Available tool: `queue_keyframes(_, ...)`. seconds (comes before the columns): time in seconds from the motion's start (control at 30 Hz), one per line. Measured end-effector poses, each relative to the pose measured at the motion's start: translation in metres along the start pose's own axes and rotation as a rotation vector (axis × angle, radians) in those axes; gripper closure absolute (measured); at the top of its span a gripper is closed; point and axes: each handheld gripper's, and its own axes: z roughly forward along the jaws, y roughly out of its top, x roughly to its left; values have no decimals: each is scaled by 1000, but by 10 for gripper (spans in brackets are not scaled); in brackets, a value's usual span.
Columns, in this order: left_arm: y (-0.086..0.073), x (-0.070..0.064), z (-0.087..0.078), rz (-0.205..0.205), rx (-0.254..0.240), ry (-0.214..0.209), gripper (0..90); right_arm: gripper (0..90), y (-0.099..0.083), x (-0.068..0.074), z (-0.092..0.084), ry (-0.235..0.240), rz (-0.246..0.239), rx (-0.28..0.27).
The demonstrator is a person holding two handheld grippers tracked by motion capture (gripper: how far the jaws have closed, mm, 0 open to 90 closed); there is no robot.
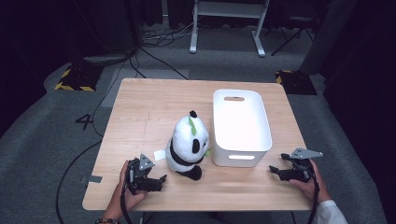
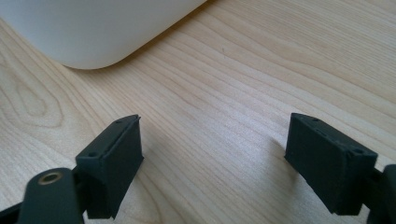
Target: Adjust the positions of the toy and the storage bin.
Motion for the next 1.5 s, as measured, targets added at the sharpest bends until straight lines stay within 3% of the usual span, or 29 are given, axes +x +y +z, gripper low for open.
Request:
queue_keyframes(0.2,-1,-3,-1,23,1,-20,37,215,0,0,-2,15,-8,10)
queue_keyframes(0.53,-3,-5,-2,20,3,-18,33,210,11,1,-20,39,-1,-101)
queue_keyframes(0.7,-3,-6,-3,23,5,-20,51,219,19,10,-25,34,-28,-129)
queue_keyframes(0.8,-3,-9,-6,31,6,-29,101,217,26,17,-26,61,-33,-169)
queue_keyframes(0.87,-2,-10,-6,35,0,-31,167,214,28,22,-24,75,-45,-170)
queue_keyframes(1.23,7,-29,-6,89,-18,-12,164,216,35,42,-18,109,-86,-160)
queue_keyframes(1.37,14,-35,-5,72,-57,-43,164,217,36,46,-13,106,-90,-150)
queue_keyframes(1.5,17,-42,0,89,-51,-46,165,219,35,48,-9,99,-97,-138)
